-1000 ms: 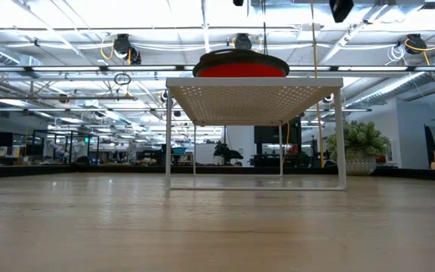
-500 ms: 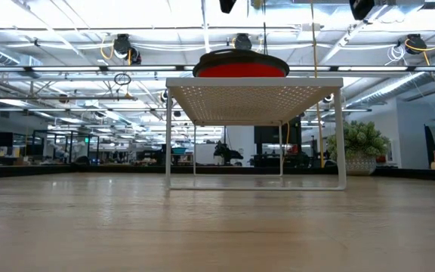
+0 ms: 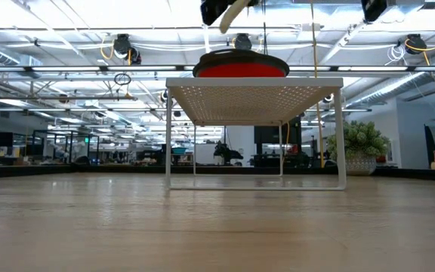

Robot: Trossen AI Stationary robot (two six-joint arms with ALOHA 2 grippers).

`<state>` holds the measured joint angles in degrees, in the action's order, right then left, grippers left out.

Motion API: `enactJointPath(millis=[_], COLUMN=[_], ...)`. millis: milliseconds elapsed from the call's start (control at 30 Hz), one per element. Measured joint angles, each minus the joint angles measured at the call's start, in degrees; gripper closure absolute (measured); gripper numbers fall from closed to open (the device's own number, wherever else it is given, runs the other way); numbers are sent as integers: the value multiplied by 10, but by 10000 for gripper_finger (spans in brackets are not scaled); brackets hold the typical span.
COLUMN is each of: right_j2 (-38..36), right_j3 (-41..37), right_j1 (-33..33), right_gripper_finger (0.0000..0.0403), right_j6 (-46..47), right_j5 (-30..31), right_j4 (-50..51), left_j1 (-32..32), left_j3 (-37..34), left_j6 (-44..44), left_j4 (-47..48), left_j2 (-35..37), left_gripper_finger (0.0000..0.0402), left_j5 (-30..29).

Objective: Pick & Place Fruit
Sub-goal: Put the yellow knife on the shelf

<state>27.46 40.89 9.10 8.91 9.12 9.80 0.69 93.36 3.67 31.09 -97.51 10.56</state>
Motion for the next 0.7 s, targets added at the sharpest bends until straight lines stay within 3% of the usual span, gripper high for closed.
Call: enactJointPath(millis=[433, 700], right_j2=[-18, -18], right_j3=[-43, -43], right_j1=[0, 0], right_gripper_finger=[402, 402], right_j6=[9, 9], right_j5=[0, 0], right_j4=[-22, -23], left_j1=[31, 41], left_j3=[2, 90], left_j6=[-4, -38], left_j4=[94, 194], left_j2=[0, -11], left_gripper_finger=[345, 344], left_j5=[-33, -72])
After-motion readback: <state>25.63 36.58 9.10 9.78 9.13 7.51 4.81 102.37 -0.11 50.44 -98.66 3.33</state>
